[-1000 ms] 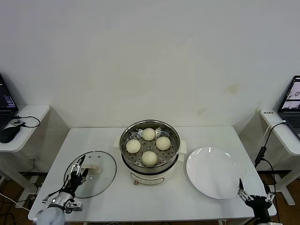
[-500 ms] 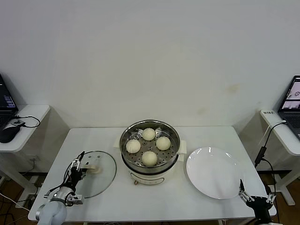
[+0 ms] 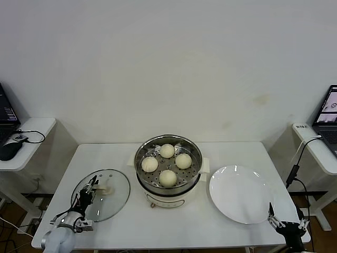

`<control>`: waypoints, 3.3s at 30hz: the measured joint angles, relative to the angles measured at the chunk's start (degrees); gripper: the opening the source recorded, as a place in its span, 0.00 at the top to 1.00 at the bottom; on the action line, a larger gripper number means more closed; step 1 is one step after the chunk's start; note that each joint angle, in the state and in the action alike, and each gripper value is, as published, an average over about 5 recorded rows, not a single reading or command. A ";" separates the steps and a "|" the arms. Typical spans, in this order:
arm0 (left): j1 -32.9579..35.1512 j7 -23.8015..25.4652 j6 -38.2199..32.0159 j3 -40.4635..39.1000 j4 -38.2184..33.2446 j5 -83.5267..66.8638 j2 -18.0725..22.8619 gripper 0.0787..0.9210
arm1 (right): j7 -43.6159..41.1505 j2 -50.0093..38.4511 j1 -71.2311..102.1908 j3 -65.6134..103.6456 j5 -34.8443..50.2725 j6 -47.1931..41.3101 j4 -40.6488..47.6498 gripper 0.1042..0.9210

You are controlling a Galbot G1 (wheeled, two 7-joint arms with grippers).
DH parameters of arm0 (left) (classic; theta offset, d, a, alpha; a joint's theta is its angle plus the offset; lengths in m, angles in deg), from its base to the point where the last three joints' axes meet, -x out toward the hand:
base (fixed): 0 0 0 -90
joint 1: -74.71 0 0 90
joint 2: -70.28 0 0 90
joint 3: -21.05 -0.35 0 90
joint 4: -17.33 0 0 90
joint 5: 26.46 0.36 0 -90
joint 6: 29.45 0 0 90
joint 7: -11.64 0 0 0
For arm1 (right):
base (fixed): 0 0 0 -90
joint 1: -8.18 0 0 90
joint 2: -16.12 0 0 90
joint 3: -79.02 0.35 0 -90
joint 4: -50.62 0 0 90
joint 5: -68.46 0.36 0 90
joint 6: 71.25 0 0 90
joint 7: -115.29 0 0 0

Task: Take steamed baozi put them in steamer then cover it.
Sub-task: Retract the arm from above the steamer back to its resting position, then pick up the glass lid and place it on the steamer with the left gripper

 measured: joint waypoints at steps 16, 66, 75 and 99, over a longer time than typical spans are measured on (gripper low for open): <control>4.49 -1.04 3.33 3.20 -7.45 -3.44 -1.55 0.92 | -0.37 -0.81 0.06 -1.57 -0.63 -0.27 -0.29 0.12; -5.09 26.75 34.69 -18.40 -42.14 -2.42 -2.48 0.92 | 2.38 1.50 -4.53 -11.62 -17.40 2.17 4.23 0.12; -11.34 30.08 36.78 -24.26 -38.65 3.95 3.31 0.92 | 3.54 2.74 -4.34 -12.03 -20.47 2.41 5.23 0.12; -16.39 31.33 36.85 -30.56 -27.99 14.79 16.73 0.92 | 4.25 2.83 -4.19 -12.65 -22.59 2.82 6.51 0.12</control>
